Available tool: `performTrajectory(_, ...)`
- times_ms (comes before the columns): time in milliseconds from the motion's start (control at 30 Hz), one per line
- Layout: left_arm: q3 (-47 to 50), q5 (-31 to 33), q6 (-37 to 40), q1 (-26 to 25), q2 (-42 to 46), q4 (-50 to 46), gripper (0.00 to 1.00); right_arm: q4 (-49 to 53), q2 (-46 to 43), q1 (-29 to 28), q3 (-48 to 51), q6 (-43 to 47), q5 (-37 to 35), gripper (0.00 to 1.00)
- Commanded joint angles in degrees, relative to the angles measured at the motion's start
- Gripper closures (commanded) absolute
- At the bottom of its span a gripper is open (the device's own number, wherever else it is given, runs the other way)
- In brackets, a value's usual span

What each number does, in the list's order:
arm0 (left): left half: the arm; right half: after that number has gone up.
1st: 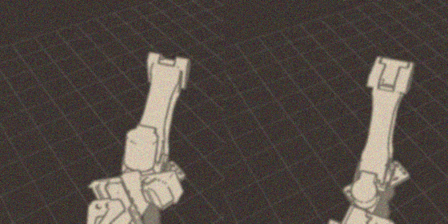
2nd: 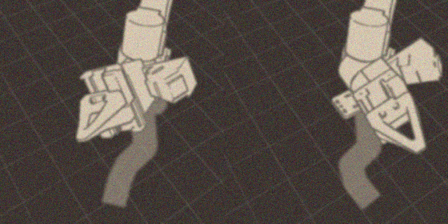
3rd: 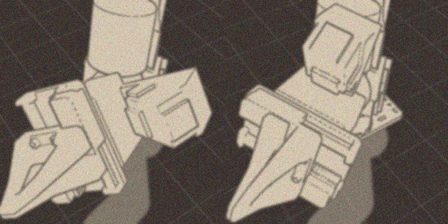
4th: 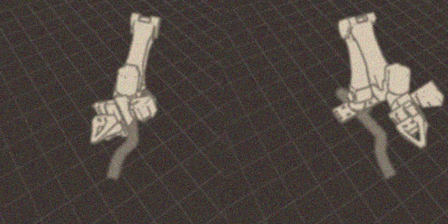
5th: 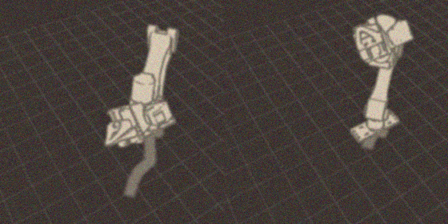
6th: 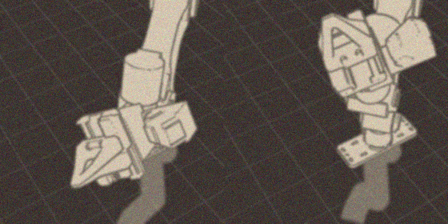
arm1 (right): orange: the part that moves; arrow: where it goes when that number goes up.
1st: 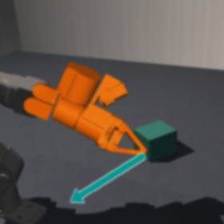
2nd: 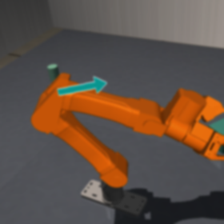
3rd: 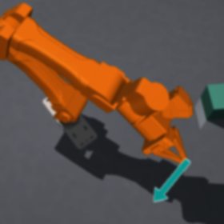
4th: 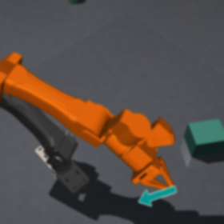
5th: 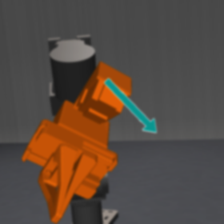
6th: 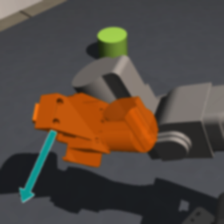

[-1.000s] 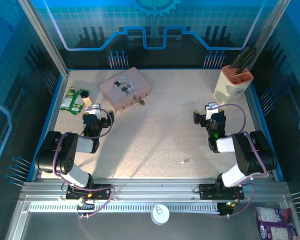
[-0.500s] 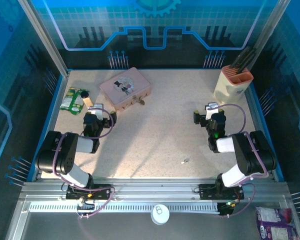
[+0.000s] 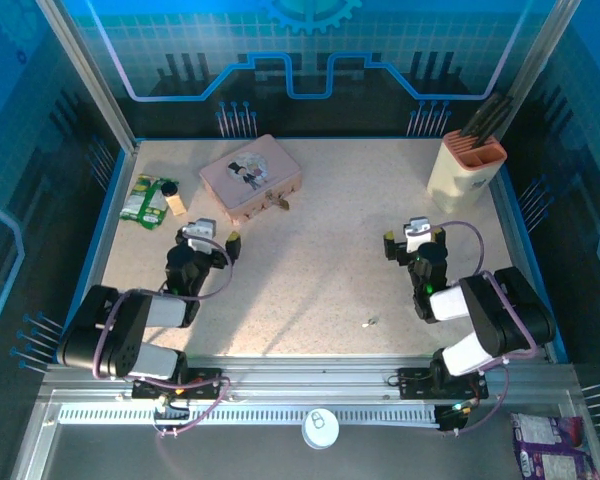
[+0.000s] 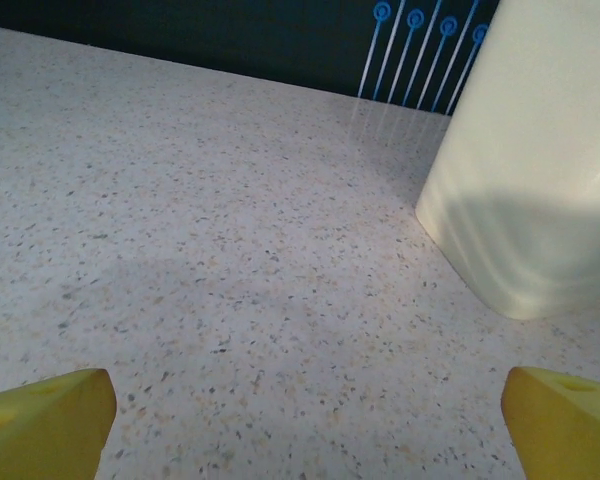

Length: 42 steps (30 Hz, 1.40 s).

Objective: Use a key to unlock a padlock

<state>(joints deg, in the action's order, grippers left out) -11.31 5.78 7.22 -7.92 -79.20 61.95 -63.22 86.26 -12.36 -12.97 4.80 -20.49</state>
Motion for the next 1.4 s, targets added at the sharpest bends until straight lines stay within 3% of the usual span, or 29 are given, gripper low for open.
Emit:
performTrajectory(0, 0.6, 2.2, 4.4, -3.0, 6.9, -2.3, 0.01, -1.8, -6.0, -6.1, -0.5, 7.7, -4.5, 0.0)
performTrajectory(100, -2.2, 0.3, -1.8, -3.9, 18.9, -18.0, 0.01, 7.9, -12.2, -13.4, -4.0, 11.8, -10.2, 0.0)
performTrajectory(200, -8.9, -4.2, -9.6, -4.1, 29.5, -38.6, 0.01, 28.0, -22.4, -19.1, -9.7, 10.3, -3.3, 0.0)
performTrajectory(300, -12.3, -3.0, -19.9, -4.5, 35.4, -49.0, 0.01, 52.5, -28.9, -19.6, -19.9, 2.7, 9.0, 0.0)
performTrajectory(500, -18.0, 7.1, -38.2, -4.4, 42.4, -71.7, 0.01, 79.7, -31.9, -19.5, -33.1, -18.2, 1.0, 0.0)
performTrajectory(633, -20.3, 9.5, -45.4, -4.4, 48.8, -82.9, 0.01, 86.3, -36.1, -17.3, -33.7, -23.7, 4.4, 0.0)
performTrajectory(667, -19.8, 9.3, -47.3, -4.4, 51.0, -84.1, 0.01, 87.8, -37.8, -16.5, -33.3, -26.0, 4.8, 0.0)
performTrajectory(833, -17.0, 1.2, -42.3, -4.4, 58.4, -82.2, 0.01, 88.6, -44.2, -13.4, -30.0, -25.1, 13.6, 0.0)
performTrajectory(1067, -18.1, -10.1, -39.0, -5.2, 49.7, -82.7, 0.01, 97.6, -39.3, -15.2, -33.3, -27.5, 15.2, 0.0)
performTrajectory(1367, -11.7, -2.3, -39.5, -21.6, 41.8, -75.1, 0.01, 108.4, -29.3, -25.2, -33.2, -36.3, 11.3, 0.06)
